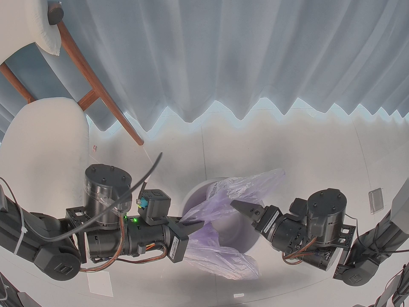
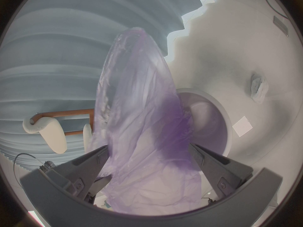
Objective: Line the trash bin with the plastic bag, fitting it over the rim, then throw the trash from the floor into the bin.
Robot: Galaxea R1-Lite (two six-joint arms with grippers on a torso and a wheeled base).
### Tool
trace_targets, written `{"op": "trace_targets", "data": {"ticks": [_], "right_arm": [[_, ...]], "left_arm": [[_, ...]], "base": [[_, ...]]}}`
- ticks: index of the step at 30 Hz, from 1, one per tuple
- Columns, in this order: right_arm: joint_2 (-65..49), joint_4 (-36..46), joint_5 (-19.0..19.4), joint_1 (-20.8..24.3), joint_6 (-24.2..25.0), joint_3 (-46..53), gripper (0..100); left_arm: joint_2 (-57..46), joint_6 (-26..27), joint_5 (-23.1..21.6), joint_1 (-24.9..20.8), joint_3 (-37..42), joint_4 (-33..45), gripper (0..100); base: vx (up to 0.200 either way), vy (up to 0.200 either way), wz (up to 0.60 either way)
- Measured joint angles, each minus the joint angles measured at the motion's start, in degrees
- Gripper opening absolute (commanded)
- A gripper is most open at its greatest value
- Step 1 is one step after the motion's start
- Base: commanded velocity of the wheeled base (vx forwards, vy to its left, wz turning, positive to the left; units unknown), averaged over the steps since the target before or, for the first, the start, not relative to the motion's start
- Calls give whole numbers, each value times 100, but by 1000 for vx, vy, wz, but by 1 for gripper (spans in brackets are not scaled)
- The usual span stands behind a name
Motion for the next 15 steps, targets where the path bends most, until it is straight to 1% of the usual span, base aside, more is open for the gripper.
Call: {"op": "trace_targets", "data": {"ticks": [7, 15], "right_arm": [[177, 2, -2, -116, -13, -126, 100], [315, 22, -2, -207, -145, -391, 100]], "left_arm": [[-11, 41, -6, 0, 77, 0, 0], [-44, 41, -17, -33, 134, -9, 0]], "base": [[0, 0, 0], [0, 0, 0]]}}
